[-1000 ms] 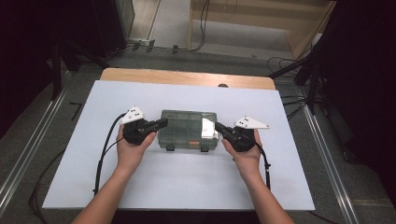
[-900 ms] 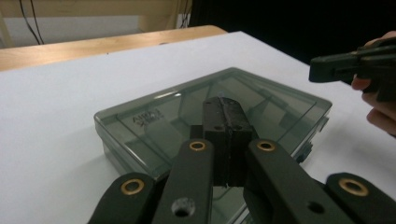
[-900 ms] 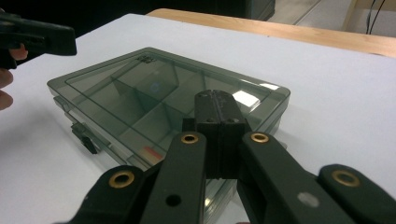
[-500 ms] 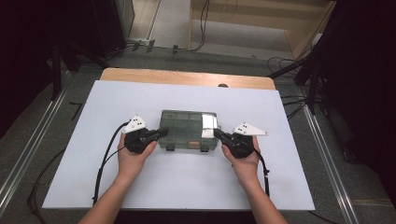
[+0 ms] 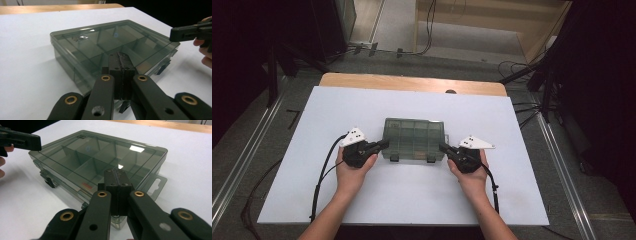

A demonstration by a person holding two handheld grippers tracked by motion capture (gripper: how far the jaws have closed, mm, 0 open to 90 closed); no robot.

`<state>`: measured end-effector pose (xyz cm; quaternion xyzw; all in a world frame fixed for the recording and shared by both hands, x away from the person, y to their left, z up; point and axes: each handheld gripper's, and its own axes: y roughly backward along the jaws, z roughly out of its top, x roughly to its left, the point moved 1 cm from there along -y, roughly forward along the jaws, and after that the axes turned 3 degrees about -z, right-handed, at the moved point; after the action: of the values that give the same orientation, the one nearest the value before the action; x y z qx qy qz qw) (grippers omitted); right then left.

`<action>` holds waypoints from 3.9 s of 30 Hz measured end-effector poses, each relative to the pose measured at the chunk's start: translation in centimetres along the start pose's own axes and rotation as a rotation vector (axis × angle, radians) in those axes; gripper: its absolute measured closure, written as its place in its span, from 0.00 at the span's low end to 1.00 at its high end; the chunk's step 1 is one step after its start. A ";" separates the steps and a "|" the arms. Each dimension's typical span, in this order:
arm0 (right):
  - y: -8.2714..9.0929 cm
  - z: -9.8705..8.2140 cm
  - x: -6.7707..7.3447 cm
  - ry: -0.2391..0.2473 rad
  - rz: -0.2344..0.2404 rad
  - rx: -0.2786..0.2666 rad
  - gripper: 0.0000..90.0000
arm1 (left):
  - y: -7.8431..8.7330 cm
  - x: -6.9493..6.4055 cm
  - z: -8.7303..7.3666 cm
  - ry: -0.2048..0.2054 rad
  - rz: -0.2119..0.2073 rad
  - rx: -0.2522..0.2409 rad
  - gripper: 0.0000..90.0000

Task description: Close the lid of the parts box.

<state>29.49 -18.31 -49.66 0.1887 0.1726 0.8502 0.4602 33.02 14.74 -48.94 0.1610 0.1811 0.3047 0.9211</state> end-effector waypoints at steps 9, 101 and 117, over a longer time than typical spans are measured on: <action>-0.5 -0.7 0.3 0.003 -0.007 0.019 0.98 | -0.1 0.4 -0.5 0.046 -0.012 0.009 1.00; 7.9 -3.1 -5.0 -0.011 -0.075 -0.083 0.00 | 10.0 1.8 -3.7 -0.028 -0.026 -0.039 0.00; 10.3 -4.6 -7.1 -0.012 -0.128 -0.080 0.00 | 13.6 3.2 -5.1 -0.023 0.022 -0.035 0.00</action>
<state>23.53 -30.23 -50.03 0.1638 0.1473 0.8241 0.5218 26.42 28.02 -48.64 0.1502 0.1633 0.3160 0.9225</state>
